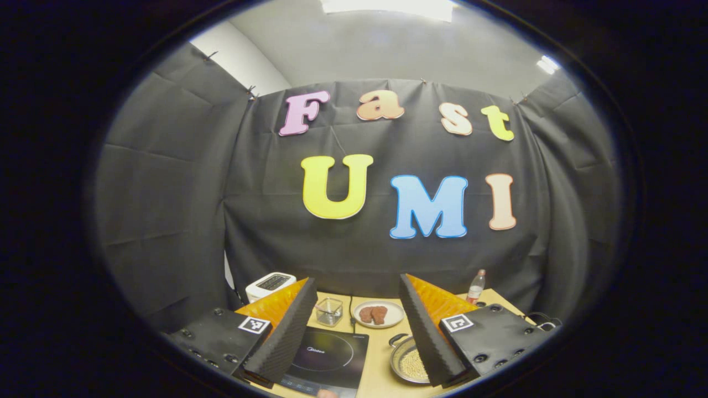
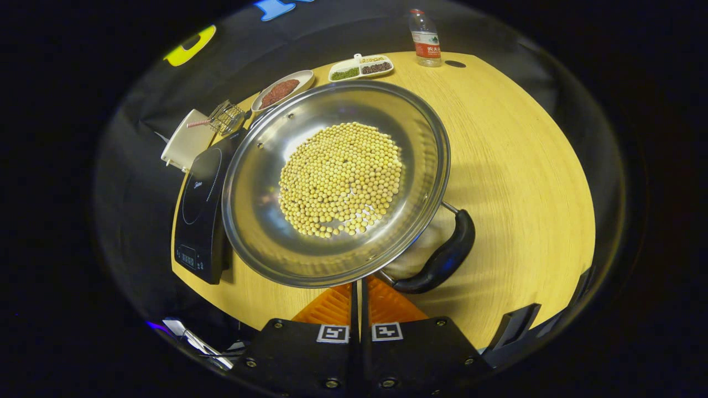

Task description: First push the handle of the pot to place it horizontally, then grasp the pot with both hands and set it on the induction cooktop.

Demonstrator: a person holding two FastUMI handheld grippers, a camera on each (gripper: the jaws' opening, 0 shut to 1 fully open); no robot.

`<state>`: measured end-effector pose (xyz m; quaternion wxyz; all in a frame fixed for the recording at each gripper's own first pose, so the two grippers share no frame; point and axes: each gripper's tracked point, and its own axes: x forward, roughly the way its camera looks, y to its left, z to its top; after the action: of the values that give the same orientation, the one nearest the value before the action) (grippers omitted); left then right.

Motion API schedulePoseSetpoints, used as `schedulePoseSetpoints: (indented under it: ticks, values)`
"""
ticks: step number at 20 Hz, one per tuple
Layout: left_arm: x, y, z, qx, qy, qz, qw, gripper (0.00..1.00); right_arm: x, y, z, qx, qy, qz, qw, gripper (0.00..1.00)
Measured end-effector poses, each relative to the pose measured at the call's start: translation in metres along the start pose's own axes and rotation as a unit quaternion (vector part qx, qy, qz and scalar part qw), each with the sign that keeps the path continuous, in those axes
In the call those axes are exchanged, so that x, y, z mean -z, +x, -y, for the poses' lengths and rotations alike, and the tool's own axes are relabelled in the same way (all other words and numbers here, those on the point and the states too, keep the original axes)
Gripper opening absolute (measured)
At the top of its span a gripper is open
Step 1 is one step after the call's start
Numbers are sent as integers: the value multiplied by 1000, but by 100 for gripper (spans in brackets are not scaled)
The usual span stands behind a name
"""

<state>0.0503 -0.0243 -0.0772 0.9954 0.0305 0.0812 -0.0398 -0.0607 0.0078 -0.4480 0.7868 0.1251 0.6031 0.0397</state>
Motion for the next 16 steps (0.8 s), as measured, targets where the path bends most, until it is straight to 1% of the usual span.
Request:
schedulePoseSetpoints:
  ticks: [5,12,16]
  values:
    - [6,10,14,9,5,-8,1000,99,-13,0,26,24,-6,2,1000,1]
    - [15,28,40,18,12,-16,1000,99,-34,1,59,43,-14,11,999,1]
    - [30,40,56,20,16,-31,999,99,-54,4,79,63,-45,22,997,1]
